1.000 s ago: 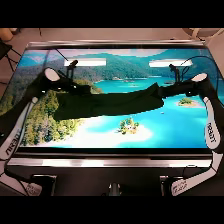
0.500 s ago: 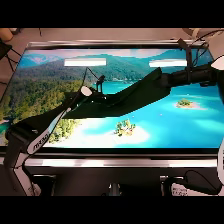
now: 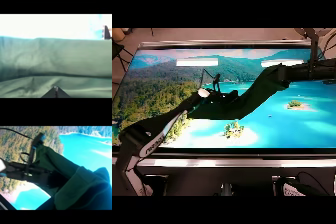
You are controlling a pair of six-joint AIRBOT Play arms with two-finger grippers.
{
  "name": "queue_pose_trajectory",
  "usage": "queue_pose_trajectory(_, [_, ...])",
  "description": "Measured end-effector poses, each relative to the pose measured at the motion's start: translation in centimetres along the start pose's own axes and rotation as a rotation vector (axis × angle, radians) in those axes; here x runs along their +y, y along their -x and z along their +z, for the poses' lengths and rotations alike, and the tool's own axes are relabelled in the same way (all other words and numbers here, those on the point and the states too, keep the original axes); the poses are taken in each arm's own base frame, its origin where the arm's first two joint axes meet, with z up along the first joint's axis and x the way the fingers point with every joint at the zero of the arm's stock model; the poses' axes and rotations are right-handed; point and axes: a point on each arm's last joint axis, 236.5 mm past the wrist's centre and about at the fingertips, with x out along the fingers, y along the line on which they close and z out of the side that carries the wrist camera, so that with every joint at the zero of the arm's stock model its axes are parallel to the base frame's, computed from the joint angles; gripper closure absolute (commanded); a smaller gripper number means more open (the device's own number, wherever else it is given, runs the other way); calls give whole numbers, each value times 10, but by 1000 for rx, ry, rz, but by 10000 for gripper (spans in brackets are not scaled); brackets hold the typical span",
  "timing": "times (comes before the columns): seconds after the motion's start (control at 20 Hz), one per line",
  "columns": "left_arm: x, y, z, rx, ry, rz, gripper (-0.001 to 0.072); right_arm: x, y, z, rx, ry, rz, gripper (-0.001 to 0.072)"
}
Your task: Fold the shirts.
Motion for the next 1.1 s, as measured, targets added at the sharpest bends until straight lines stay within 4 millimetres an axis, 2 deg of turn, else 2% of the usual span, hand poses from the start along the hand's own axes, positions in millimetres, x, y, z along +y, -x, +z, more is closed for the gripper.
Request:
queue_pose_trajectory(0.1, [1, 52, 37, -67, -91, 47, 677, 5, -19, 3, -2, -1, 24, 689])
queue_pose_trajectory(0.2, [2, 122, 80, -176, -164, 101, 677, 18, -48, 7, -7, -2, 63, 689])
queue_pose_trajectory(0.35, [-3, 248, 136, -389, -232, 181, 677, 48, -106, 8, -14, -27, 152, 689])
queue_pose_trajectory(0.45, [-8, 320, 152, -501, -258, 227, 676, 72, -153, 1, -10, -66, 215, 689])
queue_pose_trajectory(0.55, [-15, 378, 157, -591, -276, 263, 677, 93, -196, -10, -1, -111, 265, 688])
queue_pose_trajectory(0.65, [-21, 410, 151, -622, -291, 289, 676, 108, -242, -29, 29, -160, 299, 688])
queue_pose_trajectory(0.75, [-27, 425, 143, -627, -312, 303, 676, 117, -278, -51, 66, -212, 319, 669])
queue_pose_trajectory(0.8, [-27, 429, 141, -628, -318, 309, 676, 119, -294, -64, 91, -237, 322, 546])
queue_pose_trajectory(0.85, [-28, 430, 138, -621, -325, 314, 677, 121, -306, -74, 108, -259, 324, 278])
queue_pose_trajectory(0.9, [-30, 430, 136, -615, -331, 312, 676, 123, -315, -81, 114, -275, 324, 55])
queue_pose_trajectory(1.0, [-32, 432, 133, -612, -339, 314, 676, 123, -327, -87, 108, -276, 315, 38])
queue_pose_trajectory(1.1, [-33, 432, 132, -603, -358, 320, 676, 116, -326, -78, 75, -264, 304, 38])
